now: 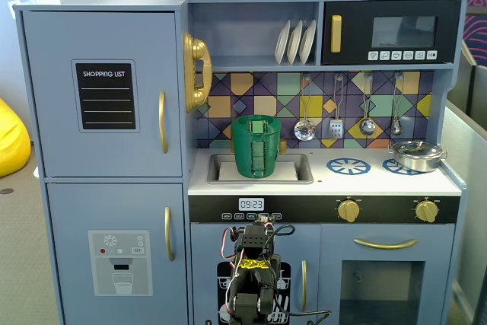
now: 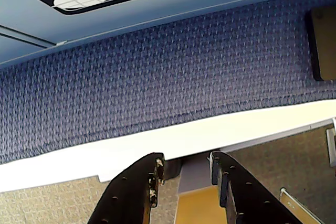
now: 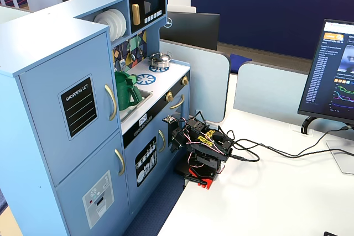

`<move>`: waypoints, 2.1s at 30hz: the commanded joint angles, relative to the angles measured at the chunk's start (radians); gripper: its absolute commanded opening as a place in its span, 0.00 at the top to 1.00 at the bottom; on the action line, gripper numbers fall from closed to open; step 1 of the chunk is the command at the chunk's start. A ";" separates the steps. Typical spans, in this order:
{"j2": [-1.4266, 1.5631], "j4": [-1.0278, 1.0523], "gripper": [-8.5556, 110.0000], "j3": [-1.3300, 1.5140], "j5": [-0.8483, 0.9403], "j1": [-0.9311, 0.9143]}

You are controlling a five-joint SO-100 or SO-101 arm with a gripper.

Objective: Take off the lid from the green recipient and place it on the counter

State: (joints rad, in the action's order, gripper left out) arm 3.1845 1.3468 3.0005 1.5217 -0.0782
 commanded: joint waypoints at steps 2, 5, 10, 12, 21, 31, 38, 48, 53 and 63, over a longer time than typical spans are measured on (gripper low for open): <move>-0.006 0.184 0.93 -0.003 -0.011 -0.021; -0.005 0.184 0.93 -0.003 -0.011 -0.018; -0.005 0.184 0.93 -0.003 -0.011 -0.020; -0.005 0.184 0.93 -0.003 -0.009 -0.020; -0.124 -0.121 0.93 -0.310 0.103 -0.034; -0.408 -0.749 0.73 -0.839 0.138 -0.057; -0.502 -0.979 0.55 -0.867 0.107 -0.075; -0.623 -1.029 0.57 -0.977 0.137 -0.067; -0.690 -1.040 0.58 -1.046 0.112 -0.041; -0.804 -1.060 0.59 -1.135 0.117 -0.009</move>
State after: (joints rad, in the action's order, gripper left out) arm 2.4068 0.3237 1.9558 1.6414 -0.1028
